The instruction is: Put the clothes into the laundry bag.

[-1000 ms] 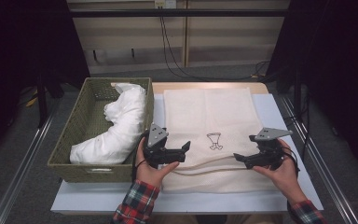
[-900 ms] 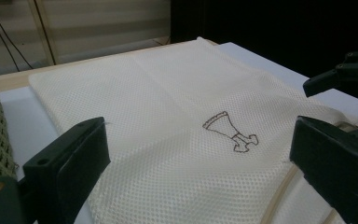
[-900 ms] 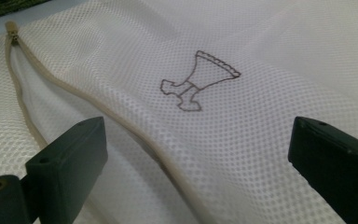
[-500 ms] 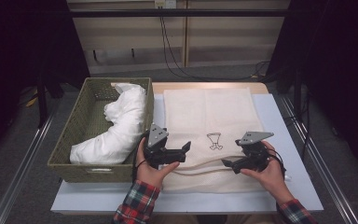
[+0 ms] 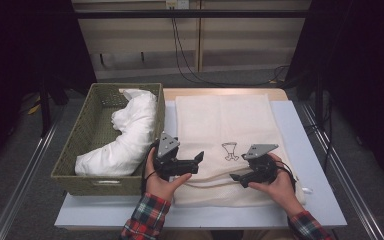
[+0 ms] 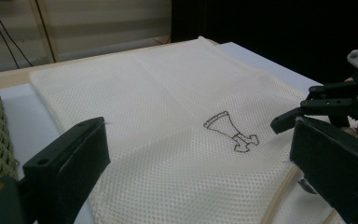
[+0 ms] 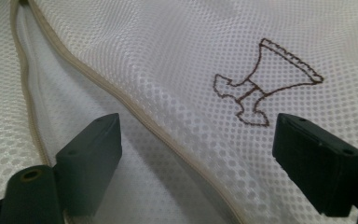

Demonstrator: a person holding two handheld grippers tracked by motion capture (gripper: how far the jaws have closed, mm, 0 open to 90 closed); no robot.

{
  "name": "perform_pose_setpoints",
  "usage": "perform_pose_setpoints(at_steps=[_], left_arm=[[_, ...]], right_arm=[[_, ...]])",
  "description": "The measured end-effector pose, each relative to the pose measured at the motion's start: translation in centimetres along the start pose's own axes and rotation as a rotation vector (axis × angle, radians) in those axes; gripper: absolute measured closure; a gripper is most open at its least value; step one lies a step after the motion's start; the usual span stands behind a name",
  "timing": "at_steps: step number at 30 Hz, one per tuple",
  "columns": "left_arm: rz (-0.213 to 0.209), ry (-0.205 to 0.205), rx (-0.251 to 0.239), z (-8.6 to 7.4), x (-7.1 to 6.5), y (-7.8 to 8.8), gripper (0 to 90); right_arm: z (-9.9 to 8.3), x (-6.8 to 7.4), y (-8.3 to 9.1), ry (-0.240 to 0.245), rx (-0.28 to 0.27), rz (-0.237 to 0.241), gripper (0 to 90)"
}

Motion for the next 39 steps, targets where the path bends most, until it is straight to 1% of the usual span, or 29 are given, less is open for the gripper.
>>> perform_pose_setpoints(at_steps=[2,3,7,8,9,11,13,14,15,17,18,19,20,21,22,23,25,26,27,28,29,30,31,32,34,35,36,37,39], left_arm=[[-0.001,0.001,0.001,0.0,0.0,0.0,4.5],[-0.001,0.001,0.000,0.0,0.0,0.0,4.5],[0.000,0.002,0.004,-0.1,0.0,-0.1,4.5],[-0.009,-0.007,0.007,-0.1,0.0,-0.1,4.5],[-0.016,0.001,0.002,-0.1,-0.1,-0.1,4.5],[-0.011,0.001,0.008,-0.2,-0.1,-0.2,4.5],[-0.014,0.006,0.006,-0.2,-0.2,-0.2,4.6],[-0.014,0.006,0.007,-0.2,-0.2,-0.2,4.6],[-0.016,0.006,0.004,-0.2,-0.3,-0.2,4.6],[-0.018,0.009,0.003,-0.2,-0.3,-0.2,4.6],[-0.017,0.009,0.003,-0.2,-0.3,-0.2,4.6],[-0.021,0.010,0.001,-0.2,-0.3,-0.2,4.6],[-0.021,0.009,0.001,-0.1,-0.3,-0.2,4.6],[-0.021,0.009,0.002,-0.2,-0.3,-0.2,4.7],[-0.021,0.008,0.001,-0.1,-0.3,-0.2,4.8],[-0.021,0.008,0.001,-0.1,-0.3,-0.2,4.8],[-0.023,0.000,0.003,-0.1,-0.3,-0.1,4.9],[-0.021,0.012,-0.005,-0.1,-0.3,-0.1,4.9],[-0.012,0.012,-0.004,0.0,-0.2,-0.1,5.1],[-0.012,0.009,-0.004,0.0,-0.2,-0.1,5.1],[-0.017,0.012,-0.004,0.0,-0.3,-0.1,5.3],[-0.012,0.003,0.000,0.0,-0.1,0.0,5.3],[-0.011,0.008,-0.006,0.1,-0.1,0.1,5.5],[-0.011,0.010,-0.009,0.2,-0.1,0.2,5.5],[-0.009,0.009,-0.014,0.3,0.0,0.2,5.6],[-0.009,0.009,-0.013,0.3,0.0,0.2,5.5],[-0.009,0.009,-0.014,0.3,0.0,0.2,5.5],[-0.013,0.003,-0.012,0.3,0.0,0.2,5.5],[-0.011,0.008,-0.014,0.3,-0.1,0.2,5.5]], right_arm=[[0.0,0.2,-0.3,0.009,0.006,0.003,16.4],[-0.1,0.4,-0.6,0.032,0.020,0.004,16.8],[-0.1,0.7,-1.1,0.049,0.022,0.013,20.7],[-0.1,0.8,-1.3,0.051,0.017,0.024,22.0],[0.0,0.7,-1.4,0.047,0.009,0.011,24.5],[0.0,0.6,-1.3,0.037,0.008,0.017,27.6],[0.1,0.3,-1.5,0.050,0.002,0.002,30.6],[0.2,0.3,-1.5,0.054,-0.005,0.011,36.3],[0.3,0.2,-1.5,0.063,-0.003,0.011,39.6],[0.3,0.2,-1.5,0.066,-0.003,0.018,40.4],[0.4,0.1,-1.6,0.062,-0.002,0.011,42.6],[0.4,0.0,-1.6,0.060,-0.001,0.023,44.6],[0.4,-0.2,-1.6,0.060,0.004,0.020,47.4],[0.4,-0.4,-1.7,0.044,0.000,0.013,49.4],[0.5,-0.6,-1.8,0.045,-0.006,0.029,57.5],[0.5,-0.8,-1.9,0.037,-0.003,0.019,59.7],[0.6,-0.8,-1.9,0.042,0.001,0.024,61.4],[0.7,-0.8,-2.0,0.044,-0.006,0.033,64.0],[0.8,-0.9,-2.2,0.053,0.007,0.025,69.8],[0.8,-0.9,-2.2,0.053,0.007,0.025,69.8],[1.0,-1.0,-2.3,0.050,0.011,0.031,75.5],[1.0,-1.0,-2.3,0.050,0.011,0.031,75.5],[1.1,-1.2,-2.2,0.034,0.013,0.041,81.5],[1.3,-1.2,-2.2,0.024,0.009,0.048,82.3],[1.4,-1.4,-2.1,0.032,0.016,0.046,82.7],[1.5,-1.4,-2.1,0.022,0.005,0.062,83.4],[1.8,-1.5,-2.0,0.004,0.007,0.062,83.8],[1.9,-1.6,-2.0,0.006,0.007,0.062,84.2],[2.4,-1.8,-1.9,-0.008,0.008,0.073,85.1]])
Point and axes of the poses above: each handheld gripper's, and its own axes: y roughly backward along the jaws, z roughly out of its top, x roughly to its left, the point moved 9 cm from there along -y, roughly forward along the jaws, and after that the axes turned 6 degrees about y, right-handed, at the moved point
